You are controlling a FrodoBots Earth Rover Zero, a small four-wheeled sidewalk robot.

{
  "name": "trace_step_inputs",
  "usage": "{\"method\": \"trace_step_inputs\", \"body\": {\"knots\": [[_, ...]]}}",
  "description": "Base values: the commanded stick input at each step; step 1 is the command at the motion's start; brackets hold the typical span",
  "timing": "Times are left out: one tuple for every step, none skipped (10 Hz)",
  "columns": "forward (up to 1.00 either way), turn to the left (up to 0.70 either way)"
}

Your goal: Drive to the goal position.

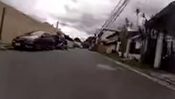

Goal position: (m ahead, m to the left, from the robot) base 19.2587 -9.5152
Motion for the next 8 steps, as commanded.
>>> {"method": "trace_step_inputs", "body": {"knots": [[0.7,0.0],[0.7,0.0],[0.7,0.0],[0.7,-0.1],[0.7,-0.23],[0.7,-0.35],[0.7,-0.35],[0.7,-0.35]]}}
